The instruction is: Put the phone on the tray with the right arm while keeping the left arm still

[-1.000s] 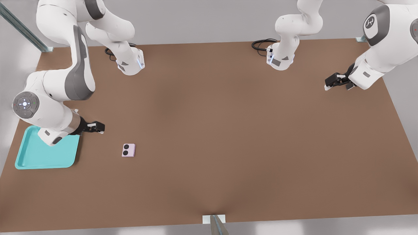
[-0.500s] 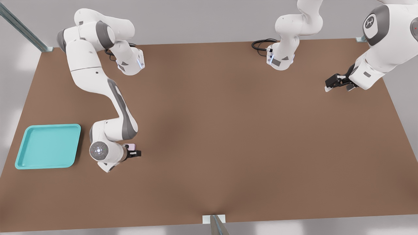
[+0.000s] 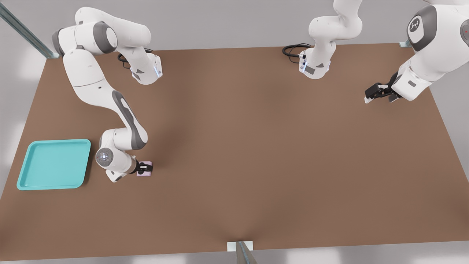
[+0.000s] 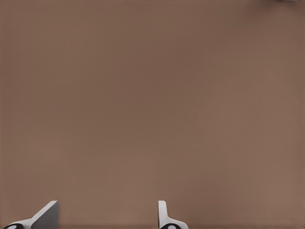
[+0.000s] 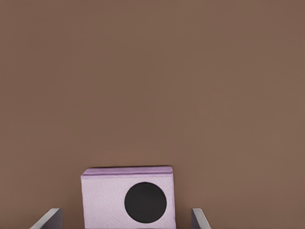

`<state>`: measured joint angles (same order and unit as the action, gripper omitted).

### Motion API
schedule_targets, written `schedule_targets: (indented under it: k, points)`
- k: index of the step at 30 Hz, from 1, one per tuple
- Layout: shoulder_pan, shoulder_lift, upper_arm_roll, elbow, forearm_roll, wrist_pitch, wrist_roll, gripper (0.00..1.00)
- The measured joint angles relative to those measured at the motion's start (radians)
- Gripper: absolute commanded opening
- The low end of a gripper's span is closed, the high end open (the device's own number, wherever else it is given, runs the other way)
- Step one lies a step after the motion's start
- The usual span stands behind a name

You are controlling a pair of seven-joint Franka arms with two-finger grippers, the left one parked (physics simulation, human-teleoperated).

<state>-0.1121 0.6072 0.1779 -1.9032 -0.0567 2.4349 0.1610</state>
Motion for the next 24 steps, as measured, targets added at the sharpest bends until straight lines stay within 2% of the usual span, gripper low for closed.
schedule_targets:
  k: [8, 9, 12, 15, 21, 24]
  points:
    - [0.008, 0.026, 0.000, -0.007, -0.029, 0.052, 0.004, 1.00]
    - [0.008, 0.028, 0.000, -0.007, -0.031, 0.055, 0.005, 0.99]
    - [0.008, 0.033, 0.001, -0.006, -0.035, 0.062, 0.006, 0.84]
    - [0.008, 0.035, 0.000, -0.006, -0.036, 0.066, 0.007, 0.78]
    - [0.000, -0.037, 0.003, 0.008, -0.033, 0.039, 0.001, 0.76]
    - [-0.092, -0.092, 0.003, 0.016, -0.033, -0.009, -0.020, 0.76]
